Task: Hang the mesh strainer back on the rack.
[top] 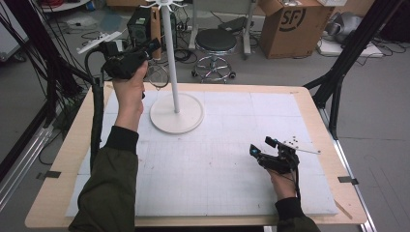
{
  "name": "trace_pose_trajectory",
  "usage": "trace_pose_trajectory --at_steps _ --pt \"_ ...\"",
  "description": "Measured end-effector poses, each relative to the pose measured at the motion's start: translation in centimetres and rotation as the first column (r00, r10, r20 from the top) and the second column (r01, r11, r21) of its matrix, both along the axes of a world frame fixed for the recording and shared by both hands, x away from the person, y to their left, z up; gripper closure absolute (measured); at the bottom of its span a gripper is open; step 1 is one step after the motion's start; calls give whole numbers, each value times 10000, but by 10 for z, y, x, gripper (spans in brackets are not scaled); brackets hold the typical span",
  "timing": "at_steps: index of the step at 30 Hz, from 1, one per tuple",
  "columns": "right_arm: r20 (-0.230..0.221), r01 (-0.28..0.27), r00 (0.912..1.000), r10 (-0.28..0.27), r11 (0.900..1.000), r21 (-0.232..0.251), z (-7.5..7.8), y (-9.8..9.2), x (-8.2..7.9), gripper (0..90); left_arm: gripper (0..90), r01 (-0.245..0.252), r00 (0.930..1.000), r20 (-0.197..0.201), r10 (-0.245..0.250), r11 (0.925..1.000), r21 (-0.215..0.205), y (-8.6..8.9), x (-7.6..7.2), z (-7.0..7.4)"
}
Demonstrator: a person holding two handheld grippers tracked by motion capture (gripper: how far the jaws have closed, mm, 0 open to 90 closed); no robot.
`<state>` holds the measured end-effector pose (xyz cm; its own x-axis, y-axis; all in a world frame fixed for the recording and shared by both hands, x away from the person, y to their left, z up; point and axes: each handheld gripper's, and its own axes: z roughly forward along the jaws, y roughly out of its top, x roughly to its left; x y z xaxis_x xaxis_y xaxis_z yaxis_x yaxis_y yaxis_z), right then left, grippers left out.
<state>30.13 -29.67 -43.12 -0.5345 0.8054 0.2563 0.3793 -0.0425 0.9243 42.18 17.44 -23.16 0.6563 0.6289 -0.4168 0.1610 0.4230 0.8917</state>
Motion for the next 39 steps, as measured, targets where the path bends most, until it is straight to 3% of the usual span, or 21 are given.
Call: trace_pose_trajectory --at_steps 9,14,16,23,36,39 --pt "0 8 10000 -8 10000 -16 0 0 0 169 589 69 9999 109 -72 9997 218 -1 -3 1" --pt "23 -10 10000 10 10000 -64 0 1 0 169 534 250 9993 281 -261 9990 371 0 -11 0" --pt "26 -36 10000 36 10000 -53 0 2 0 169 484 218 9996 162 -229 9976 659 0 -16 -2" --pt "163 -33 9999 34 10000 -33 3 3 -3 169 361 432 9980 406 -480 9928 1119 8 -35 -14" --pt "217 -149 9996 153 9997 -177 4 7 -4 169 265 481 9959 705 -567 9918 1187 19 -62 -42" --pt "216 -172 9996 177 9996 -204 5 9 -5 169 250 509 9969 528 -578 9911 1227 20 -67 -51"
